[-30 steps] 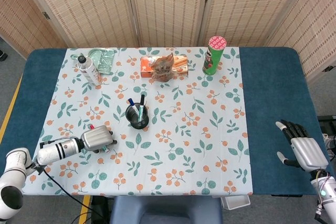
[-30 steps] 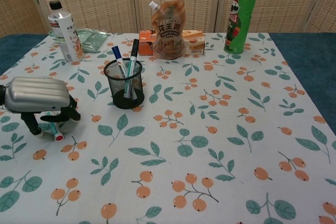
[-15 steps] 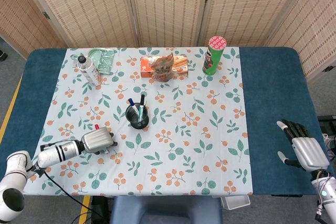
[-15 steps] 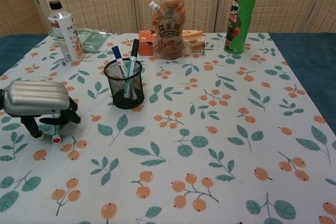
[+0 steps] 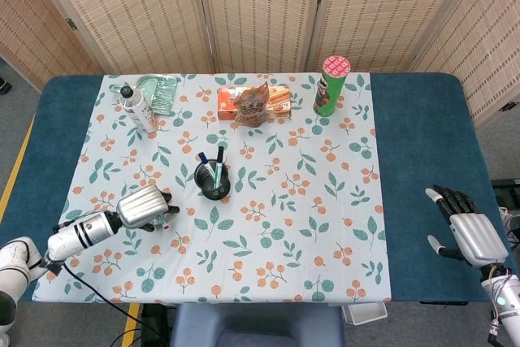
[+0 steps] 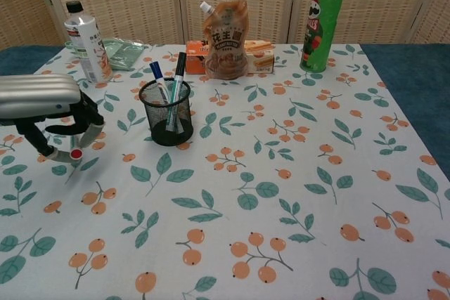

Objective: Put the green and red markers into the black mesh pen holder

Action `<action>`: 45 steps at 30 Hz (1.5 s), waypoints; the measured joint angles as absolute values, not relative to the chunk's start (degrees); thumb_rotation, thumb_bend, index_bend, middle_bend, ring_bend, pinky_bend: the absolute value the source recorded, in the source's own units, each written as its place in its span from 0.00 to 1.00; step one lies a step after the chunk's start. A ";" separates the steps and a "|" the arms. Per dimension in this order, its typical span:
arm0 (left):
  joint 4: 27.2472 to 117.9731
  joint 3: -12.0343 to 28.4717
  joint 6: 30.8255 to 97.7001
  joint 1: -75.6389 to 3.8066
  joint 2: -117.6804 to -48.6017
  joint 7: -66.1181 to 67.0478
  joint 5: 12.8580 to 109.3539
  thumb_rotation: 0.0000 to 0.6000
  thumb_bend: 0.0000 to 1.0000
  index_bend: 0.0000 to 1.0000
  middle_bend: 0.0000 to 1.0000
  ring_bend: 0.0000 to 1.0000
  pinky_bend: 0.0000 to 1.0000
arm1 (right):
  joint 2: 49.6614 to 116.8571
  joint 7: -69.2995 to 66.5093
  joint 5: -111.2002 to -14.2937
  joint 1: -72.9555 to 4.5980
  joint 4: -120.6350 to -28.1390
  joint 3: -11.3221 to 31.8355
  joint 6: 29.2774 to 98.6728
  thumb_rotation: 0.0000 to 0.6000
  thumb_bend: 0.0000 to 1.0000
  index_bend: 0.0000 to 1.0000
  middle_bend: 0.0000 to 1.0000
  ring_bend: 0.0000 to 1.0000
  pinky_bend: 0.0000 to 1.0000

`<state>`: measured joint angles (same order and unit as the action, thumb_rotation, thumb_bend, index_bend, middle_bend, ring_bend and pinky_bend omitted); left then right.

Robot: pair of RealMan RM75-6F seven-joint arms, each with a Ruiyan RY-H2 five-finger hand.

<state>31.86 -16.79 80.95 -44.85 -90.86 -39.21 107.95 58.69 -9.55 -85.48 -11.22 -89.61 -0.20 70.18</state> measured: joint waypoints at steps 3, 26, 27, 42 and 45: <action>39.58 -14.52 80.81 -45.06 -87.40 -39.82 105.36 1.00 0.33 0.70 0.94 0.59 0.85 | 58.53 -10.00 -85.86 -11.07 -89.61 -0.33 70.55 1.00 0.35 0.03 0.00 0.00 0.00; 86.47 14.75 50.84 -52.66 -67.55 -42.99 60.45 1.00 0.33 0.69 0.94 0.59 0.85 | 58.45 -11.49 -85.98 -11.02 -88.84 -0.33 70.97 1.00 0.35 0.03 0.00 0.00 0.00; 86.93 15.39 49.65 -53.06 -67.97 -42.53 58.83 1.00 0.33 0.69 0.94 0.59 0.85 | 58.42 -11.66 -86.11 -11.01 -88.83 -0.39 70.98 1.00 0.35 0.03 0.00 0.00 0.00; 91.17 18.46 51.50 -53.19 -79.59 -30.90 51.74 1.00 0.33 0.69 0.94 0.59 0.85 | 56.87 -16.70 -91.05 -9.67 -88.34 -1.88 75.29 1.00 0.35 0.03 0.00 0.00 0.00; 89.86 19.00 51.46 -53.23 -81.43 -29.70 51.17 1.00 0.33 0.69 0.94 0.59 0.85 | 56.57 -17.54 -91.91 -9.16 -88.19 -2.15 76.72 1.00 0.35 0.03 0.00 0.00 0.00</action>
<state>89.86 19.00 51.46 -53.23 -81.43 -29.70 51.17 56.57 -17.54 -91.91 -9.16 -88.19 -2.15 76.72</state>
